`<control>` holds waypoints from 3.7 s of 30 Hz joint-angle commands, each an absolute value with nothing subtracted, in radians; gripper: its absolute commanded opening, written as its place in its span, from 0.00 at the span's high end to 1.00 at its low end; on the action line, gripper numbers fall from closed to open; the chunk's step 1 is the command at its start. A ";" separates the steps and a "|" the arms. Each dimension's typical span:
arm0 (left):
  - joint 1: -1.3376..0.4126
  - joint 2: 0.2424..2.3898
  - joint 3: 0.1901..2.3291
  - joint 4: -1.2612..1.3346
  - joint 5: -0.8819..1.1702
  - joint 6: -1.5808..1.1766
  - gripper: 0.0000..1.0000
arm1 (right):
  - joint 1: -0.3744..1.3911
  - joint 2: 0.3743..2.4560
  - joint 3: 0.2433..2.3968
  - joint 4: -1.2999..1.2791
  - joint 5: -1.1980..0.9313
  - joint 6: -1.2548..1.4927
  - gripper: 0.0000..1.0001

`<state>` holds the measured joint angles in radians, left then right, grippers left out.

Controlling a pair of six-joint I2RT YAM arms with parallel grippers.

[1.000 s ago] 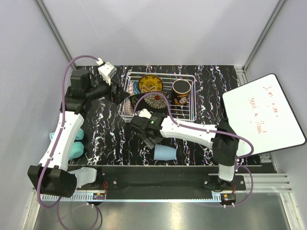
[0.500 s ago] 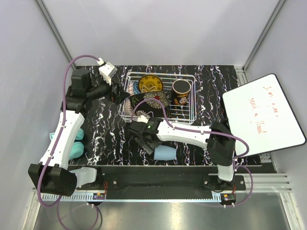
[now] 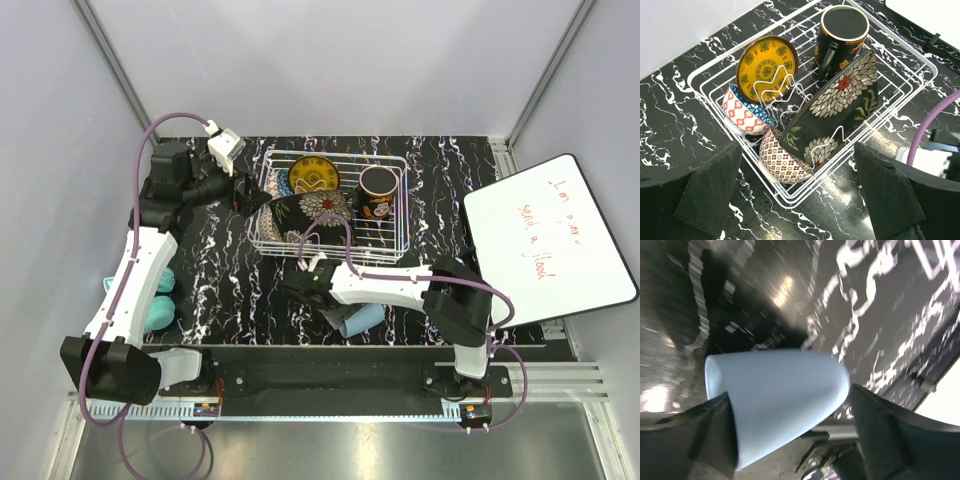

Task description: Load the mixed dishes into the dish rack

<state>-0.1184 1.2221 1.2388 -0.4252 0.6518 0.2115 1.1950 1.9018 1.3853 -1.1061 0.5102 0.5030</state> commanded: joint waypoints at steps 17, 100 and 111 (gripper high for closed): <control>-0.120 1.255 1.299 -0.385 0.701 0.192 0.01 | 1.230 1.764 1.285 -1.307 0.617 0.778 0.78; -0.394 1.821 1.776 0.788 1.330 -1.262 0.01 | 0.288 1.569 1.342 0.646 -1.017 1.287 1.00; -0.437 1.822 1.776 0.764 1.341 -1.235 0.30 | 0.298 1.591 1.333 0.712 -0.996 1.324 1.00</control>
<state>-0.3950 1.8568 1.7641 0.7586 1.3201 -1.2648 0.2863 1.5723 1.2915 0.6376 -1.0313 1.2953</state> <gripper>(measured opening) 0.782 0.064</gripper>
